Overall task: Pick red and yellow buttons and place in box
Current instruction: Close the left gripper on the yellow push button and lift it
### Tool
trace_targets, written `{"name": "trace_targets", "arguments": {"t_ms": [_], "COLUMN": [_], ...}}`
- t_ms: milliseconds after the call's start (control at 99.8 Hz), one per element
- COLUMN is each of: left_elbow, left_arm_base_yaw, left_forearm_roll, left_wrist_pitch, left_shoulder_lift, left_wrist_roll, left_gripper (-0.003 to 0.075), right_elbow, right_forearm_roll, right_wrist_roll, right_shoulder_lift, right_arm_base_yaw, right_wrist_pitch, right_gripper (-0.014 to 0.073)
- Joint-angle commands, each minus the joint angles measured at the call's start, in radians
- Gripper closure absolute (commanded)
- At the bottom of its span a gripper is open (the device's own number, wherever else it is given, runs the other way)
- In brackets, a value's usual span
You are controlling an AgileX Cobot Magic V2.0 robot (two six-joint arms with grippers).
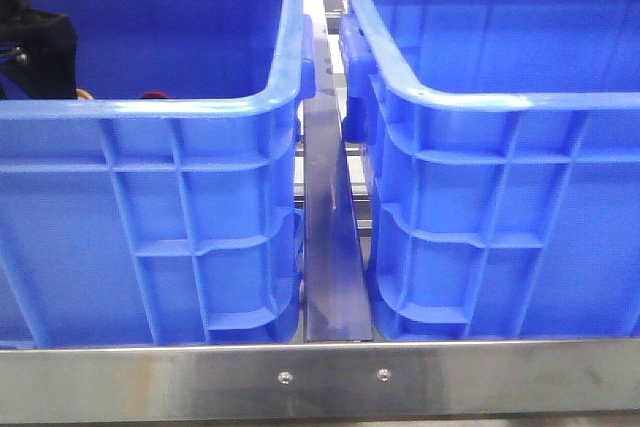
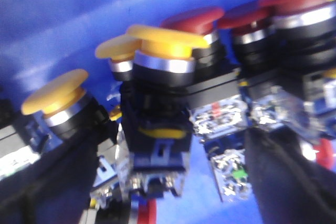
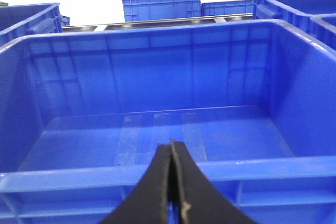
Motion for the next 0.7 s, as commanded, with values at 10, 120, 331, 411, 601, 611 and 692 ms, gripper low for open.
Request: {"name": "trace_targets", "arguments": {"t_ms": [10, 120, 331, 411, 601, 611, 692], "left_elbow": [-0.035, -0.035, -0.039, -0.042, -0.042, -0.042, -0.043], "left_arm_base_yaw": [-0.007, -0.007, -0.007, -0.007, -0.007, -0.007, -0.007], "left_forearm_roll": [-0.009, -0.009, 0.032, 0.033, 0.033, 0.033, 0.033], "left_wrist_pitch": [-0.023, -0.026, -0.044, -0.048, -0.068, -0.068, -0.055], "left_shoulder_lift": [-0.035, -0.03, -0.03, -0.03, -0.033, -0.033, -0.039], "left_wrist_roll": [0.0, 0.0, 0.0, 0.0, 0.0, 0.0, 0.0], "left_gripper": [0.0229, 0.0267, 0.0486, 0.0556, 0.0569, 0.0569, 0.0569], "right_elbow": [0.005, 0.005, 0.005, 0.005, 0.005, 0.005, 0.005], "right_forearm_roll": [0.001, 0.001, 0.001, 0.001, 0.001, 0.001, 0.001], "right_wrist_roll": [-0.005, -0.005, -0.005, -0.005, -0.005, -0.005, -0.005], "right_shoulder_lift": [-0.022, -0.022, -0.022, -0.022, -0.022, -0.022, -0.022], "right_arm_base_yaw": [-0.004, -0.004, -0.004, -0.004, -0.004, -0.004, -0.004], "right_wrist_pitch": [-0.082, -0.082, -0.082, -0.082, -0.082, -0.082, -0.082], "right_gripper": [0.0695, 0.0695, 0.0695, 0.0695, 0.0695, 0.0695, 0.0695]}}
